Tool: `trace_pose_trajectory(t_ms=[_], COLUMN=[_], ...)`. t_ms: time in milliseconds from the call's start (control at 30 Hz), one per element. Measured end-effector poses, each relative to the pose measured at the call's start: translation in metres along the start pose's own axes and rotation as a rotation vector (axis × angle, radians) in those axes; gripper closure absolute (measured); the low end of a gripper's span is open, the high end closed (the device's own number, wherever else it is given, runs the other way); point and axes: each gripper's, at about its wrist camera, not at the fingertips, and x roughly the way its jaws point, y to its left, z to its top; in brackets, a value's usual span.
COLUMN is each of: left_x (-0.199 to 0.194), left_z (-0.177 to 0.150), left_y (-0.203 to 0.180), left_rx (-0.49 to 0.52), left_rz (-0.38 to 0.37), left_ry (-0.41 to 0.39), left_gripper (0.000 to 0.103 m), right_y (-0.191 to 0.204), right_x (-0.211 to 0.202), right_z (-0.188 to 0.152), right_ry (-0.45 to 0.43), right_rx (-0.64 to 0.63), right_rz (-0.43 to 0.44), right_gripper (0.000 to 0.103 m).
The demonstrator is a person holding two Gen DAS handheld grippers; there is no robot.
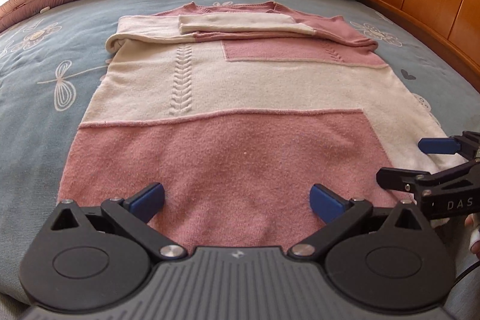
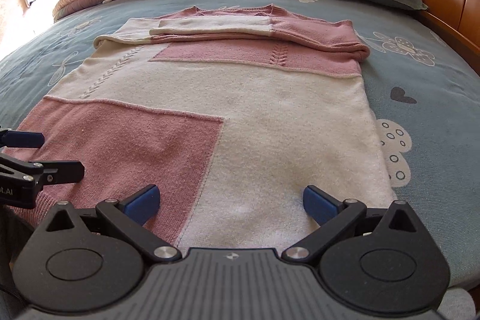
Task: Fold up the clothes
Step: 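Move both open grippers to the pink ribbed hem of the sweater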
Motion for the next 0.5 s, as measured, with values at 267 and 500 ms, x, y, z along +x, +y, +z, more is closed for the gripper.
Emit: trace_pose_trajectory(t_ms=[267, 500], left_x=[-0.0023, -0.0047], left_z=[-0.0063, -0.0109], left_y=[0.0001, 0.0024], left_rx=[0.042, 0.063], left_rz=[-0.007, -0.025], left_ry=[-0.014, -0.038], left_gripper=[0.001, 0.001], right_y=[0.0008, 0.0009], right_x=[-0.0016, -0.0056], right_z=[-0.0043, -0.0073], right_ry=[-0.028, -0.027], right_rx=[-0.016, -0.040], right_rz=[-0.008, -0.001], right_gripper=[0.000, 0.000])
